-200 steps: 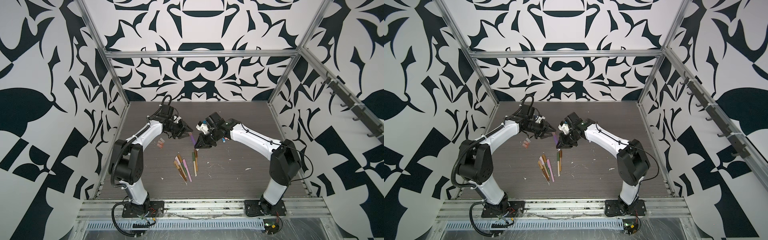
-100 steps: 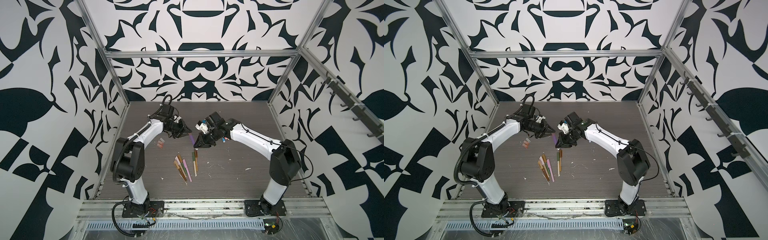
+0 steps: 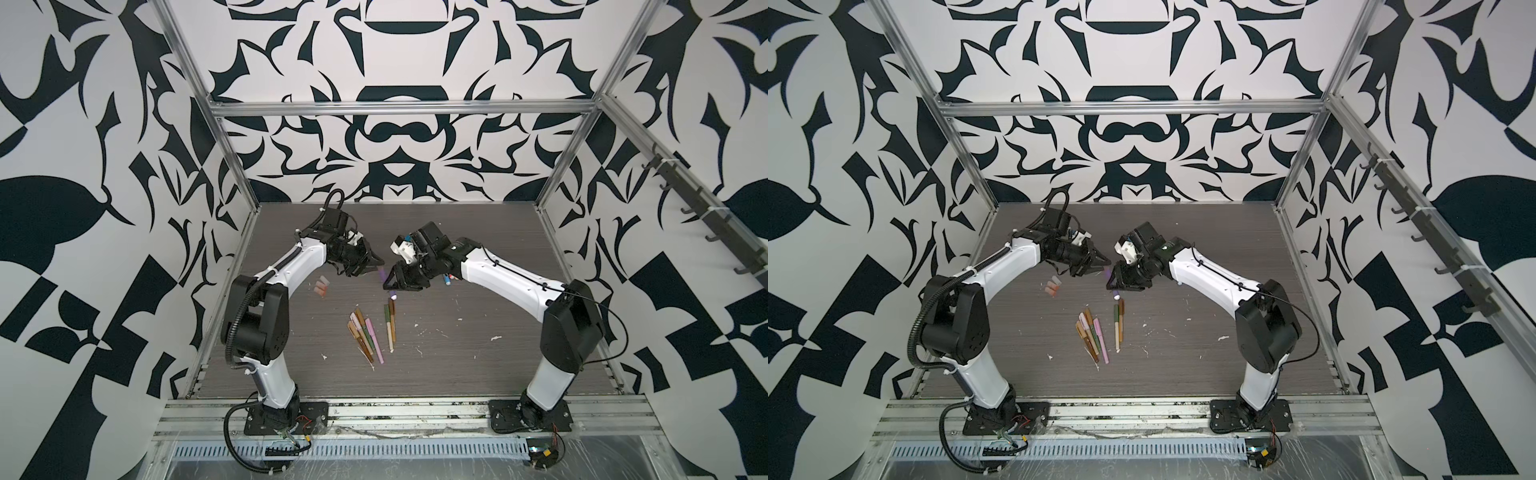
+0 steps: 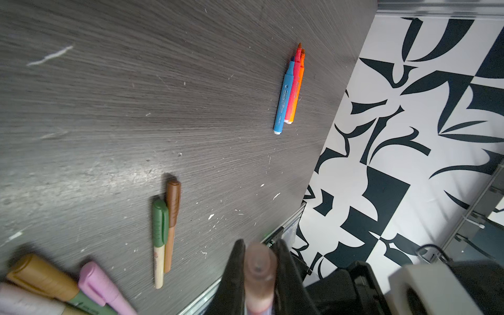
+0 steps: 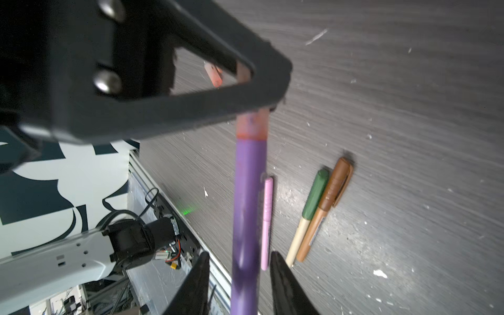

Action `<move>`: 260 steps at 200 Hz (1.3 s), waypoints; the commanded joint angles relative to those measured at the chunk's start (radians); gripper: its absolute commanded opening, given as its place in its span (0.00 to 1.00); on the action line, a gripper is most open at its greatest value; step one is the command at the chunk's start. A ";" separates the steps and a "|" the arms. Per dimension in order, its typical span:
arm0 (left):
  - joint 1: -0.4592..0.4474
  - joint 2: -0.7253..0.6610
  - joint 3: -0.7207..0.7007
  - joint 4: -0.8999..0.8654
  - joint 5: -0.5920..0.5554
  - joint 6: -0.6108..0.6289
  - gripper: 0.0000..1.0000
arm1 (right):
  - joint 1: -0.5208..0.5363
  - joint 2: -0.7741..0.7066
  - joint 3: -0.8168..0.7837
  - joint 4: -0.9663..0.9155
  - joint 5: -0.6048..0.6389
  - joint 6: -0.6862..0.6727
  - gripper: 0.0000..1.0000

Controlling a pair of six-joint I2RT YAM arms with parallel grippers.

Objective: Remove pen caps from pens
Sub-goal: Open the pen cap on the pen.

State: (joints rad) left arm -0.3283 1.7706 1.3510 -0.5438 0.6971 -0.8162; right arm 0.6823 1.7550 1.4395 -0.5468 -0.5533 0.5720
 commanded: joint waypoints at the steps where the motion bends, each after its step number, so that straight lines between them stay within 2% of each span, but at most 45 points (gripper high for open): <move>1: -0.002 -0.013 0.045 -0.021 0.019 -0.009 0.00 | 0.005 -0.023 0.039 0.039 0.021 0.014 0.39; 72: -0.001 -0.011 0.059 -0.025 0.019 -0.009 0.00 | 0.008 0.003 0.033 0.012 0.013 0.015 0.30; 86: 0.000 -0.007 0.067 -0.027 0.021 -0.011 0.00 | 0.009 0.006 0.034 0.004 0.005 0.011 0.20; 97: 0.001 -0.002 0.079 -0.029 0.021 -0.011 0.00 | 0.010 0.010 0.034 -0.005 0.000 0.011 0.16; 113: 0.006 0.008 0.106 -0.037 0.021 -0.009 0.00 | 0.012 0.018 0.036 -0.011 -0.021 0.006 0.00; 145: 0.036 0.050 0.183 -0.047 0.021 -0.005 0.00 | 0.030 0.024 0.036 -0.017 -0.037 0.003 0.00; 162: 0.077 0.102 0.269 -0.051 0.021 0.001 0.00 | 0.063 0.017 0.030 -0.043 -0.045 -0.003 0.00; 191: 0.199 0.304 0.605 -0.105 0.018 -0.019 0.00 | 0.185 -0.100 -0.106 -0.023 -0.004 0.050 0.00; 207: 0.215 0.413 0.814 -0.187 0.019 -0.008 0.00 | 0.219 -0.175 -0.196 0.036 0.025 0.119 0.00; 217: 0.214 0.453 0.896 -0.229 0.014 0.002 0.00 | 0.220 -0.217 -0.241 0.073 0.040 0.147 0.00; 227: 0.215 0.462 0.912 -0.223 0.014 -0.005 0.00 | 0.221 -0.239 -0.260 0.092 0.054 0.154 0.00; 260: 0.225 0.429 0.828 -0.181 0.008 -0.020 0.00 | 0.206 -0.218 -0.207 0.054 0.062 0.123 0.00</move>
State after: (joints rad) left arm -0.0803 2.2299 2.2154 -0.7105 0.7120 -0.8230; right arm 0.9360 1.5482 1.1770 -0.4786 -0.4980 0.6926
